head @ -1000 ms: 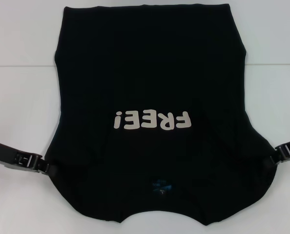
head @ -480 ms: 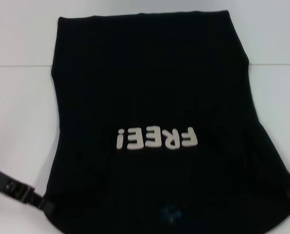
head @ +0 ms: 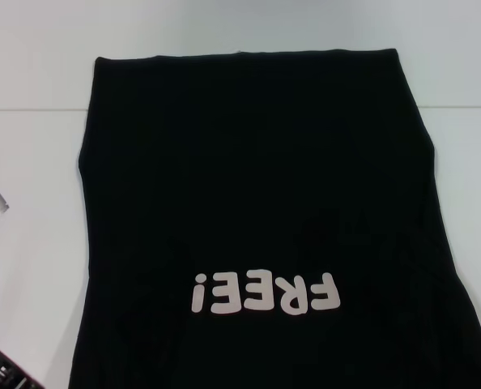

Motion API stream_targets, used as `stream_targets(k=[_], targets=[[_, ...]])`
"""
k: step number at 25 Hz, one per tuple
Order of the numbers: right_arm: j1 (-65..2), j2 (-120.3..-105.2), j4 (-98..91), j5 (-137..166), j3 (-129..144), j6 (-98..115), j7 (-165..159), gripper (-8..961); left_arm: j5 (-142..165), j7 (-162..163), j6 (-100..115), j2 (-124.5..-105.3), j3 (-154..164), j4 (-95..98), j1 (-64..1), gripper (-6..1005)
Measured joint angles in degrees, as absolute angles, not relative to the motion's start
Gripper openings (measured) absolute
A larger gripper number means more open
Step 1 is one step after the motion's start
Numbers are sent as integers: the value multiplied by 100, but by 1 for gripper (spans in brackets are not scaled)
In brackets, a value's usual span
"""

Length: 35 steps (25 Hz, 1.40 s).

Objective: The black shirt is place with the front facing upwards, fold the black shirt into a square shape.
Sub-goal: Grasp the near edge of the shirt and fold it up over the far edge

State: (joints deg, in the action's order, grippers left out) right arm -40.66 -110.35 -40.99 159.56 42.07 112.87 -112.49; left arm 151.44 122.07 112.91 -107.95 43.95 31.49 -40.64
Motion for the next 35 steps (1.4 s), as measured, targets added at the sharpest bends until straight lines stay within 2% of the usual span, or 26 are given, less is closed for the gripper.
stream_targets(k=[6,9,16,18,21,23,24,27,33,35], targets=[[-4059,-11038,-3911,15819,3986,11060,-11222,45,15025,12111,11276,-10819,4134,3161,-4080,21],[-4058,-10989,-3894,15676,3489,10825,-11298,45,15003,12132,11044,-10748,3395,3168,-4125,21],[-3985,-10717,-3631,14854,1854,9907,-11789,44,14775,12594,10005,-10598,1964,3132,-4152,21],[-3924,-10704,-3550,14528,1648,9603,-11897,44,14610,12637,9642,-10613,1732,3100,-4148,20],[-3794,-10735,-3276,13744,1456,9019,-11917,45,14269,12626,8993,-10745,1615,3070,-4064,20],[-3718,-10767,-3022,13193,1435,8539,-11834,45,13897,12495,8250,-10933,1608,3013,-3963,20],[-3696,-10778,-2928,13023,1439,8388,-11782,45,13897,12495,8250,-10933,1608,3013,-3963,20],[-3676,-10841,-2606,12572,1453,7892,-11531,44,13425,12125,7794,-11088,1603,2907,-3915,20],[-3819,-11115,-2535,12327,1480,6875,-11347,44,12568,11632,7028,-11241,1597,2793,-3915,27],[-3871,-11165,-2536,12315,1483,6633,-11329,44,12324,11505,6808,-11258,1595,2792,-3942,31]])
